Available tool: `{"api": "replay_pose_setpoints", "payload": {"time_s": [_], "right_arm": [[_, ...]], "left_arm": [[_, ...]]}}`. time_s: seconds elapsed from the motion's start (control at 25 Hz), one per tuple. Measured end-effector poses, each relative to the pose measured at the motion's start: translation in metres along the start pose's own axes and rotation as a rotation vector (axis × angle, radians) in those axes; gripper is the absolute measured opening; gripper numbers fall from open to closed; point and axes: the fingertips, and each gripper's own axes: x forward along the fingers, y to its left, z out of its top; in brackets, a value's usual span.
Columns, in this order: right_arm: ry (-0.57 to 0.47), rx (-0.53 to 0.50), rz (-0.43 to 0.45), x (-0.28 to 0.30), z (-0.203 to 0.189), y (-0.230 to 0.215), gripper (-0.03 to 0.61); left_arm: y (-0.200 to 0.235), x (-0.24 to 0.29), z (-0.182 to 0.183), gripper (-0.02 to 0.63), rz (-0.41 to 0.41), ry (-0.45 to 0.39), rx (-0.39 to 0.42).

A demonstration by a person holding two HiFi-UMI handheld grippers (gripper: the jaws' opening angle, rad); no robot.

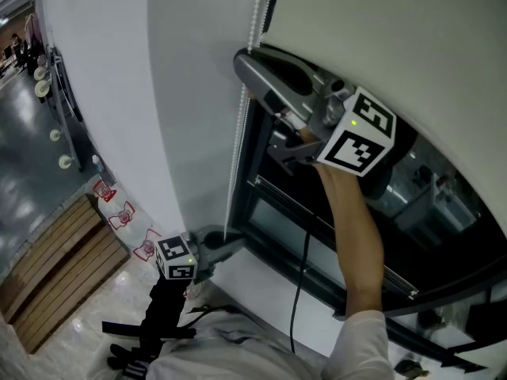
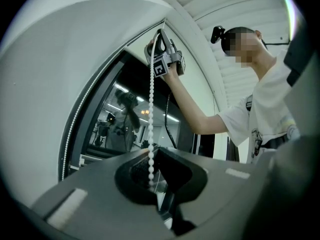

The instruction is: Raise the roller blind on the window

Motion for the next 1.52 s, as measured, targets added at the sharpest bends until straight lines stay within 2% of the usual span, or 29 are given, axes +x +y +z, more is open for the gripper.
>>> {"api": "replay_pose_setpoints", "payload": {"time_s": [0.32,0.68,0.88,1.2,1.32,1.4,1.52], "right_arm": [[0.057,0.053,-0.014,-0.020,-0.059,0.020,0.015],[0.219,0.133,-0.003,-0.041,-0.165,0.052,0.015],[0.296,0.212,-0.010,-0.057,-0.220,0.066,0.015],[0.350,0.278,-0.017,-0.080,-0.259,0.083,0.015],[0.340,0.333,-0.032,-0.086,-0.274,0.089,0.015],[0.315,0.363,-0.038,-0.085,-0.272,0.090,0.015],[0.311,0.348,-0.005,-0.081,-0.264,0.094,0.038]], "left_arm": [[-0.002,0.003,0.001,-0.002,-0.008,-0.004,-0.007],[-0.003,0.004,0.001,-0.002,-0.018,-0.007,-0.014],[-0.003,0.004,-0.002,-0.002,-0.015,-0.003,-0.020],[0.001,0.002,-0.006,-0.002,-0.011,0.006,-0.027],[0.003,0.002,-0.006,-0.002,-0.005,0.006,-0.037],[0.002,0.003,-0.004,-0.002,-0.012,0.000,-0.035],[-0.001,0.005,0.000,-0.002,-0.025,-0.012,-0.029]]}}
